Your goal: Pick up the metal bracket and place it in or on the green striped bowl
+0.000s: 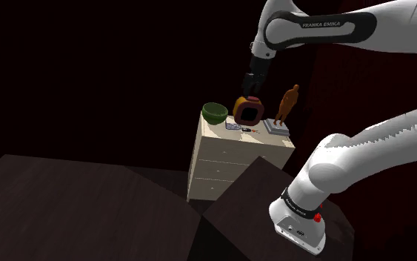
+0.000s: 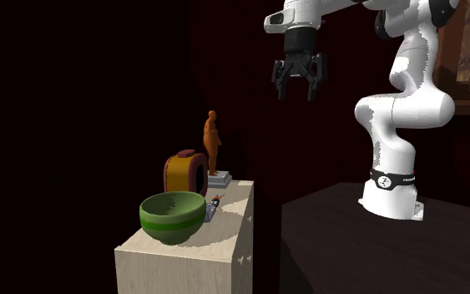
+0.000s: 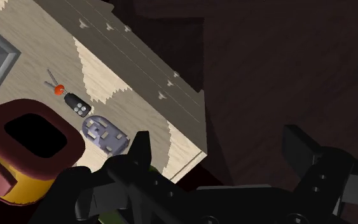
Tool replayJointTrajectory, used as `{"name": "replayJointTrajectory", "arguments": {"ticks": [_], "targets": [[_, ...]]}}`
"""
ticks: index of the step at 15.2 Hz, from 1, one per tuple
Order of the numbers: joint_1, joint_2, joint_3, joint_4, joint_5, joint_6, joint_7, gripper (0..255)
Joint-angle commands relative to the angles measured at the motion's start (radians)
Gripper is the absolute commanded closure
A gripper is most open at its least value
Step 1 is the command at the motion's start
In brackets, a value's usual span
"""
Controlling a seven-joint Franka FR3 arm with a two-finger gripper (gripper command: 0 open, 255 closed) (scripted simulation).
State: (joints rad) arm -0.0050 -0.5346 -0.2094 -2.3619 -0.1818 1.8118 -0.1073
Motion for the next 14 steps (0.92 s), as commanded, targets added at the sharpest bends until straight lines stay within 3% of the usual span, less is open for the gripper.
{"name": "replayJointTrajectory", "arguments": {"ticks": [1,14], "targets": [[-0.007,0.049,-0.028,-0.003,-0.023,0.038,-0.042,0],[-0.046,0.497,-0.166,0.113,-0.079,0.297,-0.279,0]]}}
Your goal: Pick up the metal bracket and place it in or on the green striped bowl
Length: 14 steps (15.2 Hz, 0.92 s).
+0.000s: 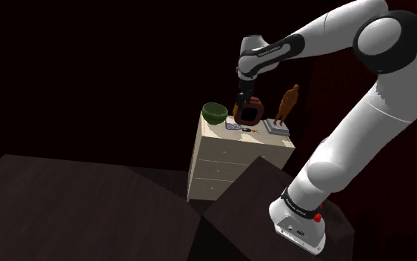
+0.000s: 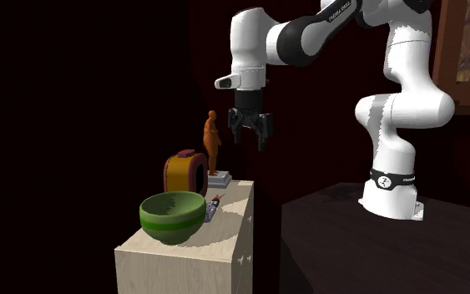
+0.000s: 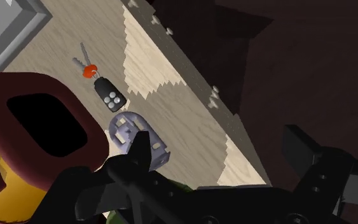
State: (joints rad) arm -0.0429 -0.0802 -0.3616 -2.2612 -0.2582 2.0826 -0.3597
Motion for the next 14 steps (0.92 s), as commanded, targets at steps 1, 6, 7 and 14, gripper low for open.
{"name": "replayJointTrajectory", "arguments": {"ticks": [1,6,7,14], "targets": [[-0.013,0.082,-0.02,0.029,-0.001,0.043,-0.045,0],[-0.048,0.279,-0.038,0.131,0.015,0.116,-0.135,0],[-0.056,0.319,-0.039,0.154,0.019,0.127,-0.152,0],[-0.13,0.598,-0.03,0.355,0.039,0.18,-0.255,0]]}}
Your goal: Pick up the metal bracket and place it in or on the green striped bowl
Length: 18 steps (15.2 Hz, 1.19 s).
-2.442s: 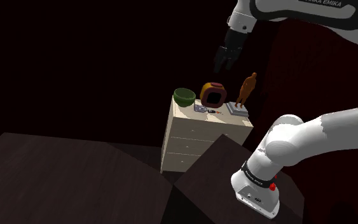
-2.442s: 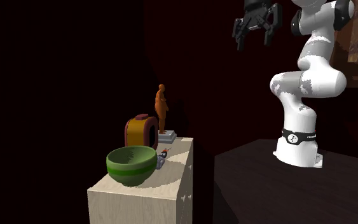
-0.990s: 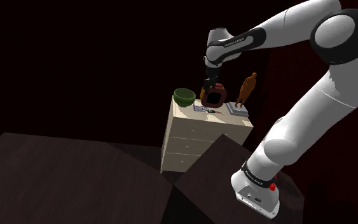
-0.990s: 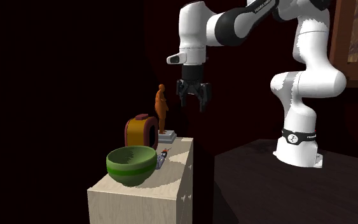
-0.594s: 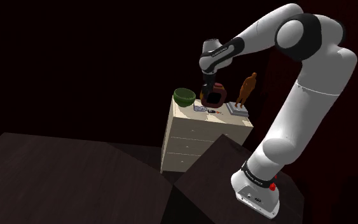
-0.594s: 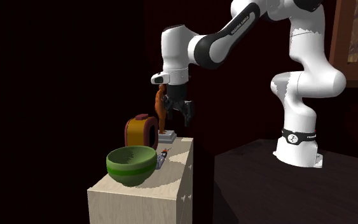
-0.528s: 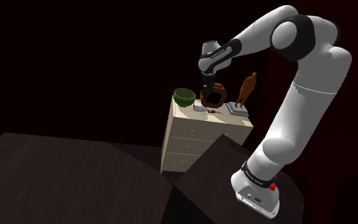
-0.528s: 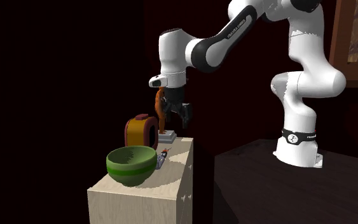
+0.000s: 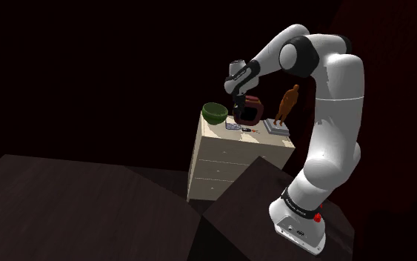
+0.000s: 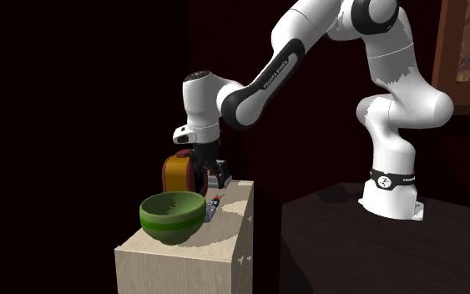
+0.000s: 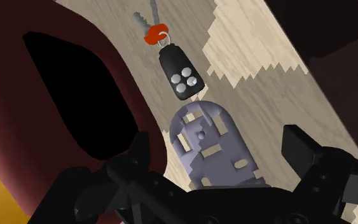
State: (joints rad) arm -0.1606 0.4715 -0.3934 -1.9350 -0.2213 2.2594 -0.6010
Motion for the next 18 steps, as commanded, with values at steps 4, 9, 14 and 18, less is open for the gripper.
{"name": "replayJointTrajectory", "arguments": {"ticks": [4,9,14,18], "targets": [[-0.037,0.109,0.009,0.055,0.003,0.038,-0.026,0],[-0.06,0.145,0.019,0.047,0.0,0.086,-0.024,0],[-0.066,0.144,0.026,0.047,-0.005,0.085,-0.021,0],[-0.072,0.151,0.033,0.065,-0.005,0.075,-0.02,255]]}}
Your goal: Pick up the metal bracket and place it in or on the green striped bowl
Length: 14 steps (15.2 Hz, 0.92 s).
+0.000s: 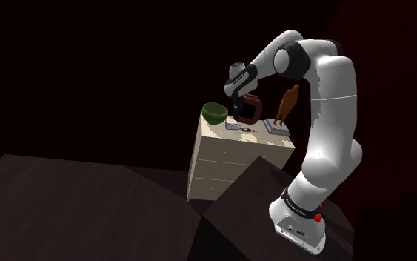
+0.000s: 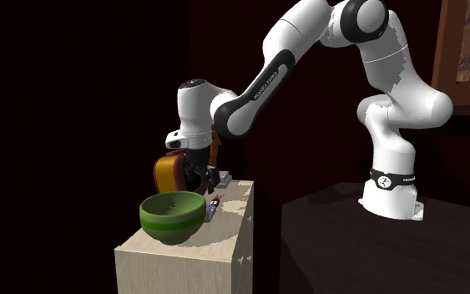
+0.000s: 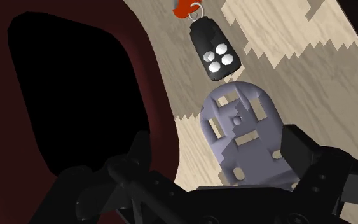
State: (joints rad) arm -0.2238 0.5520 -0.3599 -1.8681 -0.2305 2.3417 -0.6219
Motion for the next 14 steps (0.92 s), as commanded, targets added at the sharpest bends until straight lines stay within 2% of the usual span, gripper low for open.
{"name": "replayJointTrajectory", "arguments": {"ticks": [1,2,5,9,10,12,14], "targets": [[-0.009,0.051,-0.006,-0.02,-0.002,-0.006,-0.002,255],[-0.021,0.08,0.0,0.023,0.01,-0.019,-0.014,255],[-0.011,0.107,0.01,0.074,0.019,-0.048,-0.002,255],[-0.005,0.099,0.011,0.077,0.018,-0.057,0.003,255],[-0.005,0.099,0.011,0.077,0.018,-0.057,0.003,0],[-0.189,-0.035,0.134,-0.089,0.185,0.081,-0.284,0],[-0.197,-0.015,0.139,-0.089,0.186,0.101,-0.285,0]]}}
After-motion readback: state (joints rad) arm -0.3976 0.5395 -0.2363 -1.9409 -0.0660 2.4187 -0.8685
